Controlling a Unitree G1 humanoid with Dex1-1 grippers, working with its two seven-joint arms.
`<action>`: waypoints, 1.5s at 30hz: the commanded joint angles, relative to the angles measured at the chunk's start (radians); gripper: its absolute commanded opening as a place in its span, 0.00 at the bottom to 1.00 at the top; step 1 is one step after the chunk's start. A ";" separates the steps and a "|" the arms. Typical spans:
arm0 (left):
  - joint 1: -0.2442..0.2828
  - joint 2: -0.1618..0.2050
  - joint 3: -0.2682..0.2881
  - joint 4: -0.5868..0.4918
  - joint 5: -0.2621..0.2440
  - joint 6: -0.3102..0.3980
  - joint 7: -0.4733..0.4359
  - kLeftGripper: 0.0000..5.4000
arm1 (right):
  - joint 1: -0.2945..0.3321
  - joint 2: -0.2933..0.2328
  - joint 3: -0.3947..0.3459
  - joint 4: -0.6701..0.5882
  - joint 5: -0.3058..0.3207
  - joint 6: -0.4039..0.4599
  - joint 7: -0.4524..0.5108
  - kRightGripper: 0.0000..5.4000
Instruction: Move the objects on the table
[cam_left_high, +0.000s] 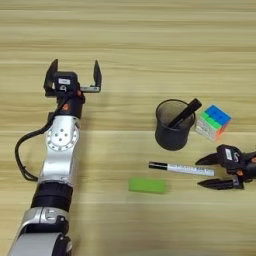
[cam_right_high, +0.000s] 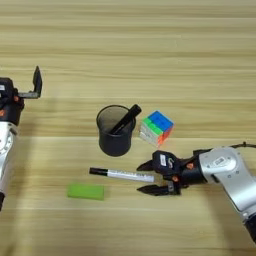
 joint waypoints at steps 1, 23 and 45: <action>0.008 -0.007 -0.010 -0.013 0.007 0.014 -0.001 1.00 | -0.005 -0.008 0.012 0.037 -0.027 0.023 0.000 0.33; 0.012 -0.005 -0.024 -0.020 0.011 0.016 0.005 1.00 | -0.060 -0.017 -0.009 0.132 -0.002 0.018 0.029 0.14; 0.028 -0.016 -0.040 -0.061 -0.055 -0.030 -0.101 1.00 | -0.078 -0.069 -0.184 -0.098 0.225 0.044 0.144 0.14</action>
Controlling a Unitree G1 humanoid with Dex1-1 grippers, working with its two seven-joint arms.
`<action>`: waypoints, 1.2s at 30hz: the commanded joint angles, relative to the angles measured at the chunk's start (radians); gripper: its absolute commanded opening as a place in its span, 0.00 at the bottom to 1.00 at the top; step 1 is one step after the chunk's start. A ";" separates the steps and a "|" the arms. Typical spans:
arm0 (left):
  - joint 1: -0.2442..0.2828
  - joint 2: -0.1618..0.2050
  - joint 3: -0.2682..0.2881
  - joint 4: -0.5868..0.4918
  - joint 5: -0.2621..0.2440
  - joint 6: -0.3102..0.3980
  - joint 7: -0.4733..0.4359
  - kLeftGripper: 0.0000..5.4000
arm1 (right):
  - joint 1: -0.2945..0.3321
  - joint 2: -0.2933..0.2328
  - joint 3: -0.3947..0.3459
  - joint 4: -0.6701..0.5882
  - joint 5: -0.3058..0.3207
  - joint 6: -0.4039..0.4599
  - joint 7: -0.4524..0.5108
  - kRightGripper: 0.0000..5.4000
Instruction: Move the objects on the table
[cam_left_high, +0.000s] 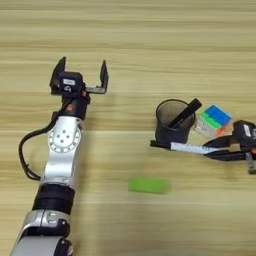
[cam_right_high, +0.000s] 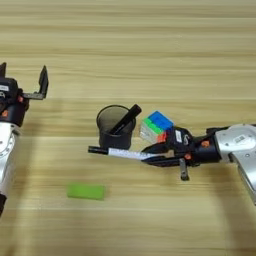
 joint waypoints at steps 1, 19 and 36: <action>0.011 -0.009 -0.012 -0.028 -0.019 -0.017 -0.031 1.00 | -0.012 -0.016 -0.035 -0.037 0.044 0.024 0.013 0.14; 0.212 0.007 -0.171 -0.508 -0.612 0.358 -0.586 1.00 | -0.038 0.026 -0.087 -0.077 0.102 0.050 -0.053 0.14; 0.270 0.008 -0.230 -0.585 -0.687 0.531 -0.685 1.00 | -0.085 0.101 -0.099 -0.141 0.153 0.070 -0.127 0.14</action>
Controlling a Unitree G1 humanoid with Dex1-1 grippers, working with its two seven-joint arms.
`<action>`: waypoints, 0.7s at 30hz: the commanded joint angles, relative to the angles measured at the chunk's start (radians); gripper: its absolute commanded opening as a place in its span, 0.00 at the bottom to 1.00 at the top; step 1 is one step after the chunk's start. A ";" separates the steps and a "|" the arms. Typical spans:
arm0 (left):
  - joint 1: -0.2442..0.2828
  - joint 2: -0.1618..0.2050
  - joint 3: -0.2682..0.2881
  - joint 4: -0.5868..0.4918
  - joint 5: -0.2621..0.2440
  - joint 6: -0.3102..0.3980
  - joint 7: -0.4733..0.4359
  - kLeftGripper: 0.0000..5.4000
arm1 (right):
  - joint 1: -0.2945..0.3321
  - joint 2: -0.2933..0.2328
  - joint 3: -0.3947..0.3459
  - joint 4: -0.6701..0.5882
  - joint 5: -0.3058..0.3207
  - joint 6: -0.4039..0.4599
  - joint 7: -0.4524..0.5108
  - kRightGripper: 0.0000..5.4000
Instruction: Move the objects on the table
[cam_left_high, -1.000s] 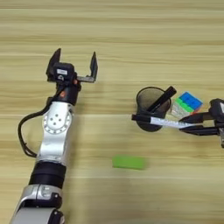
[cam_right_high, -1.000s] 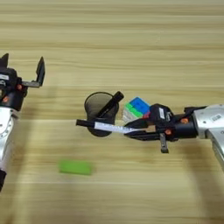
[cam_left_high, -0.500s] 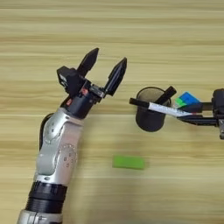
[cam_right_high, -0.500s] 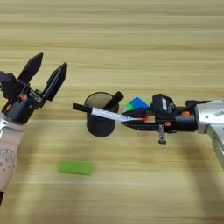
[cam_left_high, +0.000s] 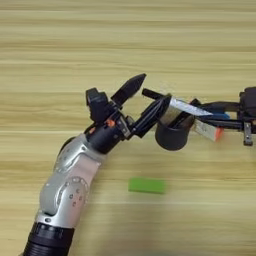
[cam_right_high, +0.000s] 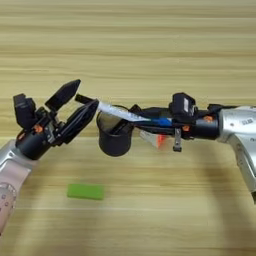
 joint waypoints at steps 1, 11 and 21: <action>0.006 -0.004 -0.006 -0.012 0.003 0.019 -0.011 1.00 | -0.025 0.011 0.002 -0.028 0.005 0.010 -0.011 0.14; 0.009 -0.007 -0.015 -0.013 0.028 0.013 -0.020 0.86 | -0.019 0.037 0.041 -0.041 -0.012 0.008 -0.017 0.14; 0.008 -0.013 -0.013 -0.011 0.029 0.009 -0.021 0.69 | -0.020 0.033 0.041 -0.035 -0.011 0.009 -0.009 0.14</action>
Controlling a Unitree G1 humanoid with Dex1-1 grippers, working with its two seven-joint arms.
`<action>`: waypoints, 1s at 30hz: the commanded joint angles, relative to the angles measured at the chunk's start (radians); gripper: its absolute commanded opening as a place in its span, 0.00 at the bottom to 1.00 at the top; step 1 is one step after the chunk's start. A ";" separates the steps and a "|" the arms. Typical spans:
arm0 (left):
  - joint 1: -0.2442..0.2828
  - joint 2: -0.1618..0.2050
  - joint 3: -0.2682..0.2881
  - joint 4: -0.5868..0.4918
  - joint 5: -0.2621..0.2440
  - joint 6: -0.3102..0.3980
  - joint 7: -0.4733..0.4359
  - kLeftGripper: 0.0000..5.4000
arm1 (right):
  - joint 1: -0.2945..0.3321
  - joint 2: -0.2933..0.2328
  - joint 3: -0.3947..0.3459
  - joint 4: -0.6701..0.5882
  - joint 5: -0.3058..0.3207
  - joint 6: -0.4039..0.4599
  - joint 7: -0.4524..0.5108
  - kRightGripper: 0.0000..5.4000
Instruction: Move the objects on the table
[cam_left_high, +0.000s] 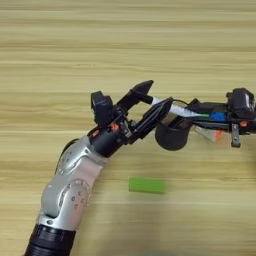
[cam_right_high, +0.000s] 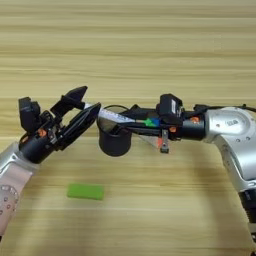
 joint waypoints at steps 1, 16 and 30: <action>0.000 -0.009 -0.001 -0.009 0.007 0.002 -0.007 0.66 | -0.015 -0.010 0.000 -0.005 -0.005 0.006 0.008 0.14; -0.004 -0.017 0.003 -0.002 0.012 0.002 -0.012 0.40 | -0.036 -0.001 -0.016 0.003 0.019 0.016 0.003 0.14; -0.007 -0.025 0.003 0.008 0.020 -0.005 -0.017 0.18 | -0.044 -0.006 -0.021 0.013 0.029 0.015 0.006 0.14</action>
